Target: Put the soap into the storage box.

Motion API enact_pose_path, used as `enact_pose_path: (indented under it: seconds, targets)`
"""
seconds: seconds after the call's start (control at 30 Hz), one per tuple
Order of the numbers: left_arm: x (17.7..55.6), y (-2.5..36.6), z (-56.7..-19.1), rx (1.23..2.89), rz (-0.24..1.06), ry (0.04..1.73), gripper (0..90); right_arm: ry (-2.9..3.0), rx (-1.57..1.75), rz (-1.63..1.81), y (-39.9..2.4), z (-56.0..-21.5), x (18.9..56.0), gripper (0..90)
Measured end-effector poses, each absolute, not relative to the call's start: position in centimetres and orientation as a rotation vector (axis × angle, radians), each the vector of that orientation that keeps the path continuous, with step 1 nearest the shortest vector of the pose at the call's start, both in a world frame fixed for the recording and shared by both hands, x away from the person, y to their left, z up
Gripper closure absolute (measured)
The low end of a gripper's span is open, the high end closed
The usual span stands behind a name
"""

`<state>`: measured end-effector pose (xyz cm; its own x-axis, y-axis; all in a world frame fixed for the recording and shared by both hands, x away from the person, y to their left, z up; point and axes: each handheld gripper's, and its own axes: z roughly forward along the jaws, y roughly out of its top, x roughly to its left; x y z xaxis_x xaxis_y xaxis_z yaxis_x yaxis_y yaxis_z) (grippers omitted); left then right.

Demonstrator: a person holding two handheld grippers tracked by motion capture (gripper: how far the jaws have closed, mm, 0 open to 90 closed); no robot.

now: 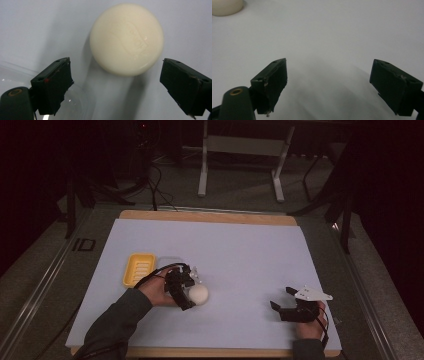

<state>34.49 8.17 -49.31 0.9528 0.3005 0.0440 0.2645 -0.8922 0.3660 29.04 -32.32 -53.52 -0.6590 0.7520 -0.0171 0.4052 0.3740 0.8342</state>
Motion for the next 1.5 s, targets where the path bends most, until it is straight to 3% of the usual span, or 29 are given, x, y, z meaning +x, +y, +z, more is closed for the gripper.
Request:
enact_pose_path:
  seconds: [0.53, 1.13, 1.23, 1.5]
  targets:
    - [35.0, 6.4, -50.3, 2.796, 0.115, 0.415, 9.2, 2.245, 1.004, 1.194, -32.3, -53.5, 29.1, 14.5]
    - [35.6, 4.8, -50.7, 2.868, 0.053, 0.406, 16.7, 2.246, 1.005, 1.194, -32.3, -53.5, 29.1, 14.5]
    - [35.7, 4.7, -50.6, 2.859, 0.051, 0.406, 21.5, 2.246, 1.005, 1.195, -32.3, -53.5, 29.1, 14.5]
    - [35.7, 4.1, -50.5, 2.891, 0.057, 0.374, 22.3, 2.246, 1.006, 1.194, -32.3, -53.5, 29.1, 14.5]
